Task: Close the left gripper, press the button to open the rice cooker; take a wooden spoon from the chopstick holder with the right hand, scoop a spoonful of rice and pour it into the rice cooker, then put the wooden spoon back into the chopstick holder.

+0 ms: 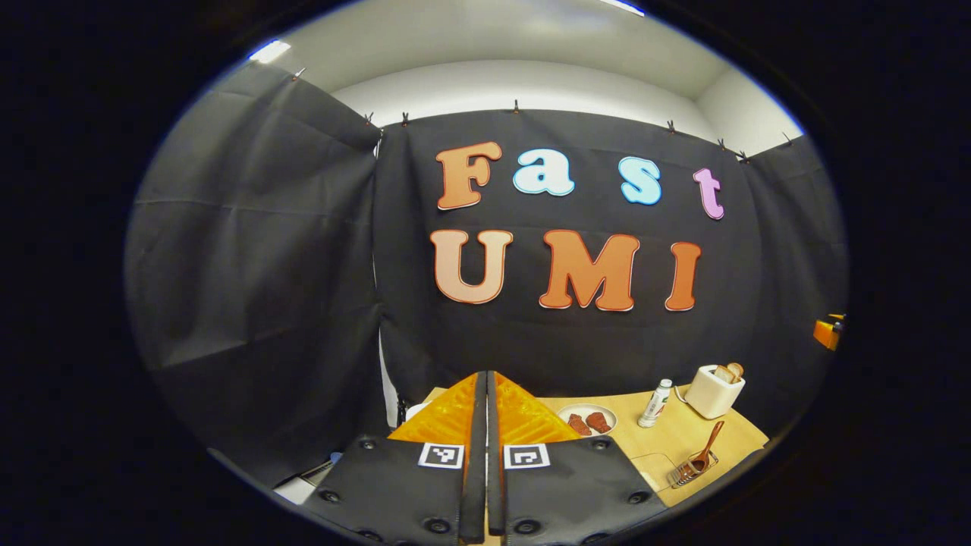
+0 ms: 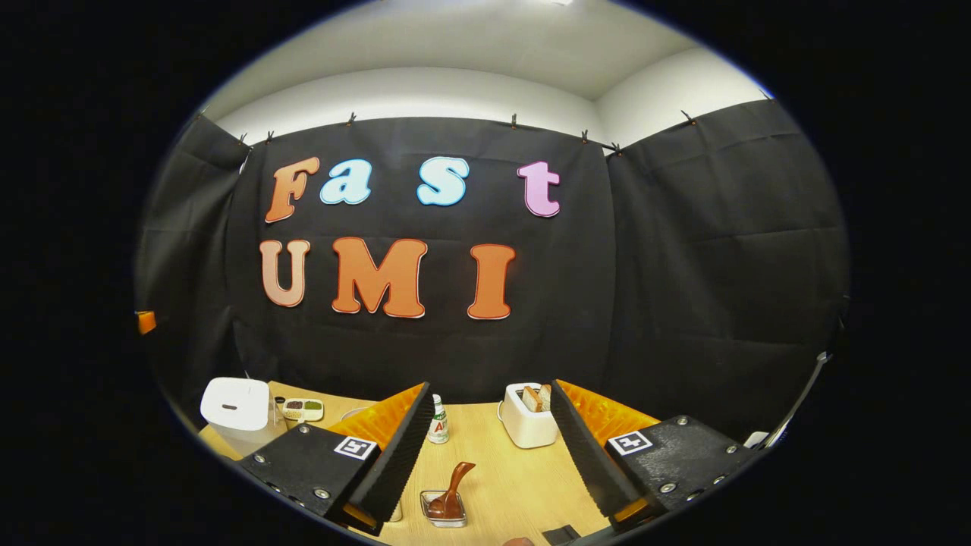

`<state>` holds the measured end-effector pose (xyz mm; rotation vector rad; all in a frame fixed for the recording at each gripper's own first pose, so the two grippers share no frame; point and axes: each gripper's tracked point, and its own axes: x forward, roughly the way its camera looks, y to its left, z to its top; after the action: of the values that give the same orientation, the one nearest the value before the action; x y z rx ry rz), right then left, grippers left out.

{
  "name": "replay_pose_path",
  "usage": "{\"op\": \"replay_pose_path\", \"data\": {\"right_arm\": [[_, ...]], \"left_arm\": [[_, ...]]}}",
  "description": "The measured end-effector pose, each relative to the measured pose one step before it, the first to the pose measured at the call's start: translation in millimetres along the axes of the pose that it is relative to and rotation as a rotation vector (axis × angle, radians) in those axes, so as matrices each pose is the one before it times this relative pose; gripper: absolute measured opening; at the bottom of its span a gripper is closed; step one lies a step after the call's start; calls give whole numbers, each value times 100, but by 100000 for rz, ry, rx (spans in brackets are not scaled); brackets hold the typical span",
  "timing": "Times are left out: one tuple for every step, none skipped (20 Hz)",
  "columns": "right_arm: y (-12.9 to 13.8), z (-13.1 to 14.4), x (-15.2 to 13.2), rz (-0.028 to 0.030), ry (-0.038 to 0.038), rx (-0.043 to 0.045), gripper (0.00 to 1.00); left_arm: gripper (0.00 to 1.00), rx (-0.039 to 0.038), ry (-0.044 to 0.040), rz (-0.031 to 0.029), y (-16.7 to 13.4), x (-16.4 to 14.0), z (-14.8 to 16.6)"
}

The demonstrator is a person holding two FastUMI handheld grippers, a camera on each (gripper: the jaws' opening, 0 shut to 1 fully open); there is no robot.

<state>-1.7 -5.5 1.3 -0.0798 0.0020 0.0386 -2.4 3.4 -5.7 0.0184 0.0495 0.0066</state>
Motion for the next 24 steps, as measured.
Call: {"op": "replay_pose_path", "data": {"right_arm": [[41,-16,109,-211,3,-581,95],[-71,-29,-26,-369,-301,-227,95],[69,123,49,253,-184,192,95],[244,-19,-138,553,35,533,95],[143,34,-8,444,-16,647,95],[57,-31,23,405,207,468,95],[-11,-145,12,260,250,106,96],[72,-171,26,146,379,-181,96],[141,-296,115,-11,538,-290,95],[141,-200,-78,-86,695,-147,95],[140,-345,-17,342,760,31,95],[235,-355,11,476,655,34,95],[119,-312,-162,295,715,-109,95],[60,-337,-26,46,906,-287,95],[44,-310,23,-149,741,-303,95],[-78,-236,-3,-312,679,-212,95],[-59,-164,-106,-305,485,27,95],[-30,-252,185,-175,585,198,95],[-42,-281,48,-212,447,276,95],[-32,-206,55,-363,456,183,95],[-50,-235,74,-306,673,15,95],[-129,-462,61,-492,567,43,95],[-165,-280,-10,-568,1068,350,95],[2,-200,-69,-38,972,808,95]], "left_arm": [[5,-1430,636,-1460,-343,-46,-163],[5,-1052,1239,-1300,-33,-148,-169],[5,52,2602,-154,95,41,-585],[5,-7,1689,-316,277,380,-289],[5,-725,1526,-645,-32,308,-247],[5,-1353,1759,-1397,-211,380,-191],[5,-2030,1490,-956,-60,482,-185],[5,-1536,1724,-1561,-111,557,-133],[5,-361,2335,-1140,-60,716,-242],[5,-69,2833,-1351,-72,750,-490],[5,-238,2761,-911,-190,589,-367],[5,257,1807,-1407,-241,787,-74],[5,750,1176,-915,-162,633,148],[5,1079,1329,-977,-184,653,-25],[5,1082,1600,-528,-40,912,-111],[5,414,1795,-737,39,915,-185],[5,-993,2656,-1972,-471,980,-524],[5,-918,2644,-1378,-230,1179,-537],[5,694,1815,-649,-24,1038,-466],[5,1224,1885,720,434,1027,-496],[5,999,1752,156,231,1116,-622],[5,766,2291,226,240,901,-728],[5,369,1850,-172,118,919,-667],[5,-545,2038,209,257,1119,-747]]}}
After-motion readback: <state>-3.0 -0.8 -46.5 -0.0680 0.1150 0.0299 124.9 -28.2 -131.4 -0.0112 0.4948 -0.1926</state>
